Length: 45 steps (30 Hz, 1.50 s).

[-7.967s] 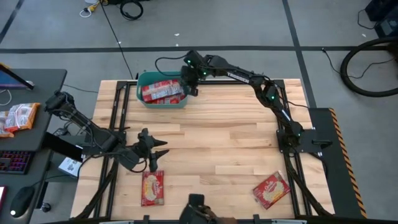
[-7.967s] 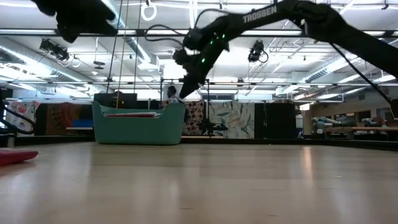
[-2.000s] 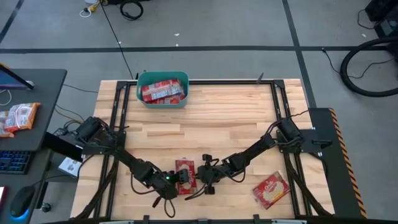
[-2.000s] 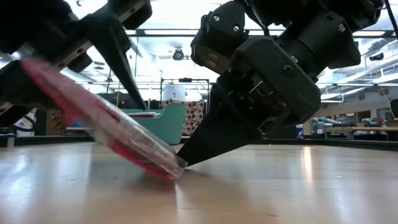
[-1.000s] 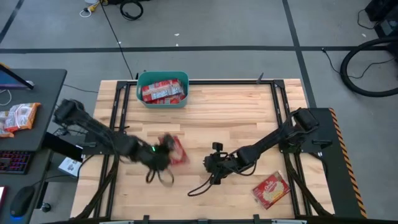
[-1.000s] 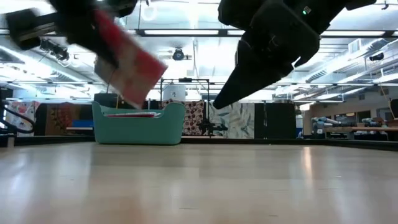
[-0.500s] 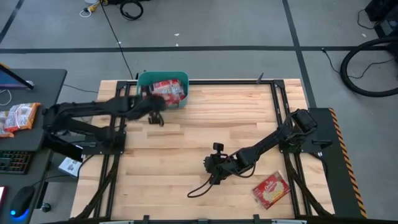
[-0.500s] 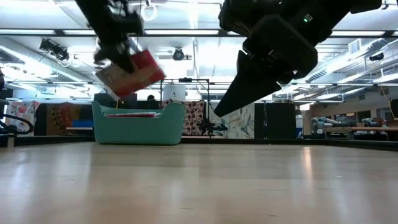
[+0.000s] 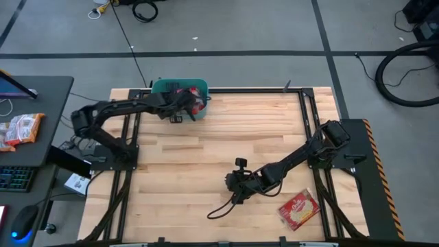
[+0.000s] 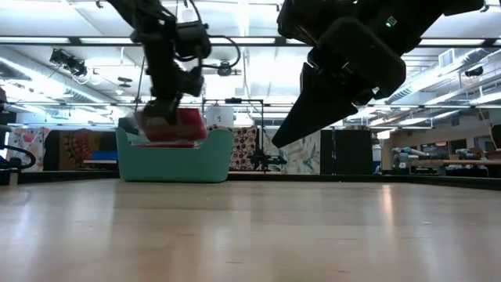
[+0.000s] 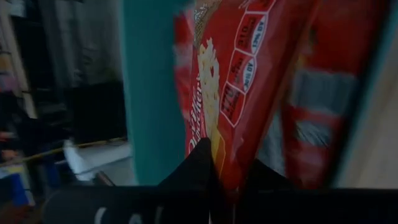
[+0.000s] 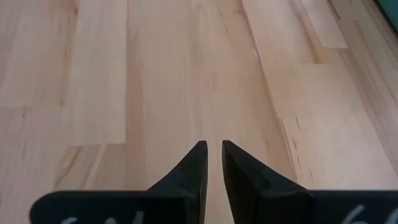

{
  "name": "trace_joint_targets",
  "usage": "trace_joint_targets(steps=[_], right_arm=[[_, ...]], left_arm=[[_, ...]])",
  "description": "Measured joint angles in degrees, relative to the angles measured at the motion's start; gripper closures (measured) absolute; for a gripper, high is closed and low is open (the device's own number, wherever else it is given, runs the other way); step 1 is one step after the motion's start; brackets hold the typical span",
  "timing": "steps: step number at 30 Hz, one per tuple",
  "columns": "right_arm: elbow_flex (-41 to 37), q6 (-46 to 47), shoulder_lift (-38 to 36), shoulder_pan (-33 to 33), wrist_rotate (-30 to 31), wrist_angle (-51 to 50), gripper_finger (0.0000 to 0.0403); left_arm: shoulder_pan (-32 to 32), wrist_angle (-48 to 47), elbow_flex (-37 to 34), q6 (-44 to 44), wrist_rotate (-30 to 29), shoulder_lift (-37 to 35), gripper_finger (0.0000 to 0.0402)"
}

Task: Sort popcorn bags into baskets
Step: Put the left popcorn bag into the blue bin, then put the popcorn bag into the blue bin

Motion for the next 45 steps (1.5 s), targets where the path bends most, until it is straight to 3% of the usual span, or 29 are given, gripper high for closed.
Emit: trace_joint_targets(steps=[7,13,17,21,23,26,31,33,36,42,45], right_arm=[[0.0,-0.1,0.0,1.0,0.0,-0.2,0.0348],[0.0,0.0,0.0,1.6,0.0,-0.3,0.0348],[0.0,1.1,0.0,1.5,0.0,-0.8,0.0348],[0.0,3.7,-0.2,1.5,-0.8,-5.2,0.0348],[0.0,5.3,-0.6,1.4,-2.2,-8.4,0.0349],[1.1,7.8,-2.0,1.4,-3.2,-14.4,0.0351],[5.2,12.0,-5.2,3.0,-3.5,-26.6,0.0355],[6.0,14.7,-7.2,3.8,-4.8,-29.8,0.0355],[5.6,18.2,-9.7,4.3,-11.5,-33.7,0.0355],[4.3,24.5,-11.5,6.0,-24.6,-44.0,0.0355],[4.3,28.9,-11.0,7.5,-33.9,-47.5,0.0355]], left_arm=[[3.1,7.3,1.6,4.5,-2.2,4.0,0.036],[3.9,6.3,1.6,4.6,-5.1,5.2,0.0288],[2.0,5.1,1.8,5.8,-4.1,3.0,0.0236],[-0.4,0.8,4.7,5.4,-1.9,0.1,0.0208],[-1.5,-2.0,6.5,2.6,1.4,-1.8,0.0205],[-3.4,-4.6,8.5,-4.1,12.1,-4.5,0.0206],[-6.5,-5.4,8.3,-14.1,41.7,-7.2,0.0217],[-8.6,-5.1,8.3,-17.9,49.6,-7.0,0.0221],[-12.7,-5.1,8.3,-21.2,52.8,-6.0,0.0223],[-20.1,-4.0,8.2,-22.3,52.5,-4.3,0.0224],[-23.1,-3.2,8.3,-23.0,50.9,-3.3,0.0224]])
